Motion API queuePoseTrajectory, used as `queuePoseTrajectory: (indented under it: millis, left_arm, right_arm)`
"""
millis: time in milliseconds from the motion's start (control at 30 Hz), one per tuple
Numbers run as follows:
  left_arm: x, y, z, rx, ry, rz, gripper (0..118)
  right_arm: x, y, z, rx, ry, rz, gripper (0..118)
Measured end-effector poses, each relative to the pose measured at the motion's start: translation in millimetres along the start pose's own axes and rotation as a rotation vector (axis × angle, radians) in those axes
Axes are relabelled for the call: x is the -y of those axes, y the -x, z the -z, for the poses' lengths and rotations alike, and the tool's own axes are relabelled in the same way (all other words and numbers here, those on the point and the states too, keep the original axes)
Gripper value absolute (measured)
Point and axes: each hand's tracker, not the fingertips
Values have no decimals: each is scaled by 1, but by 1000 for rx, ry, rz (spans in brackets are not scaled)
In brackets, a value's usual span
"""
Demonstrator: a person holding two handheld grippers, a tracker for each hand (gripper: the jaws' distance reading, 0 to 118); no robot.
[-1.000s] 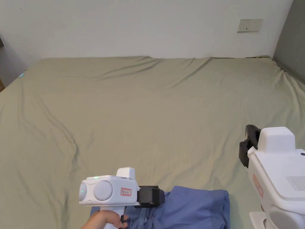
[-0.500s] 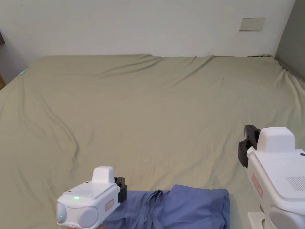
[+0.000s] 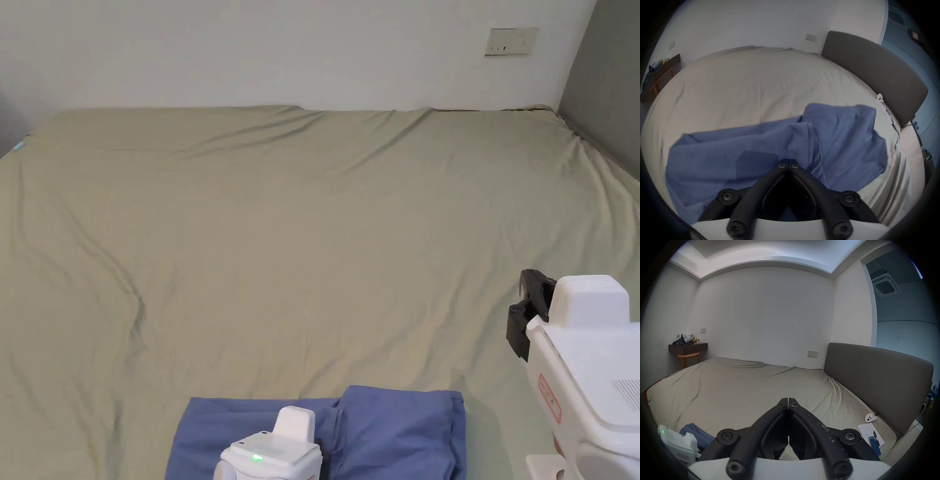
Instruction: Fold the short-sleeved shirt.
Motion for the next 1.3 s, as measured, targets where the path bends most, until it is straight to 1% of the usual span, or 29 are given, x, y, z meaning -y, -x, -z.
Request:
queuePoseTrajectory:
  millis: [33,67,133,233,267,367,433,567,633,667,700,733,767,800,833,967,1000,1033,1067,1133,1167,1200,1233,1267,1300]
  left_arm:
    - [0,-1,-3,1,-25,-9,0]
    - [5,13,16,7,-6,-17,0]
    - [3,17,15,14,3,-15,0]
    - [-11,24,0,44,21,-51,0]
    - [-16,30,-9,75,1,-75,0]
    - [-29,62,-26,113,-39,-136,0]
    - [-37,92,-41,152,-35,-201,0]
    - [-38,159,-61,209,-12,-420,0]
    - [-32,188,-61,193,-6,-450,3]
    - [-29,201,-61,184,6,-455,11]
    - [-26,212,-58,183,23,-461,25]
    - [-23,219,-56,179,36,-477,50]
    - [-20,227,-53,182,63,-486,87]
    - [-17,235,-51,190,69,-490,109]
    - [-13,241,-50,189,58,-495,118]
    - [-1,255,-38,236,73,-573,117]
    - [1,252,-32,240,76,-595,115]
    - [3,252,-28,263,84,-599,112]
    - [4,252,-24,271,86,-594,98]
    - [9,247,-13,265,96,-578,65]
    - [11,243,-9,212,115,-539,55]
    - [12,242,-9,203,99,-499,53]
    - [11,242,-11,213,83,-505,48]
    - [6,225,-25,208,91,-526,26]
    - [8,227,-24,219,95,-550,14]
  right_arm:
    - [0,0,-1,2,0,-1,1]
    - [0,-1,-1,4,0,-3,1]
    - [1,-1,-2,4,0,-4,1]
    - [-1,0,-3,3,-1,-4,1]
    - [-2,1,-3,2,-3,-3,1]
    - [-6,4,-3,-5,-11,-5,1]
    - [-8,8,-4,-9,-19,-9,1]
    - [-11,15,-1,-26,-23,-12,1]
    - [-11,19,1,-32,-22,-12,1]
    - [-11,21,2,-37,-20,-12,1]
    - [-11,22,3,-43,-17,-12,2]
    - [-10,24,4,-46,-15,-13,2]
    - [-10,26,5,-49,-14,-16,2]
    - [-10,28,6,-52,-11,-20,2]
    - [-9,30,7,-55,-9,-22,2]
    - [-7,34,11,-57,3,-27,2]
    - [-7,35,12,-54,9,-31,2]
    - [-6,35,13,-54,12,-33,2]
    - [-5,35,14,-55,16,-34,2]
    - [-4,35,15,-55,23,-35,2]
    - [-4,34,15,-53,26,-36,2]
    - [-4,34,15,-49,28,-38,2]
    - [-4,33,15,-48,28,-38,2]
    - [-4,32,15,-46,28,-36,2]
    - [-3,32,15,-42,27,-33,2]
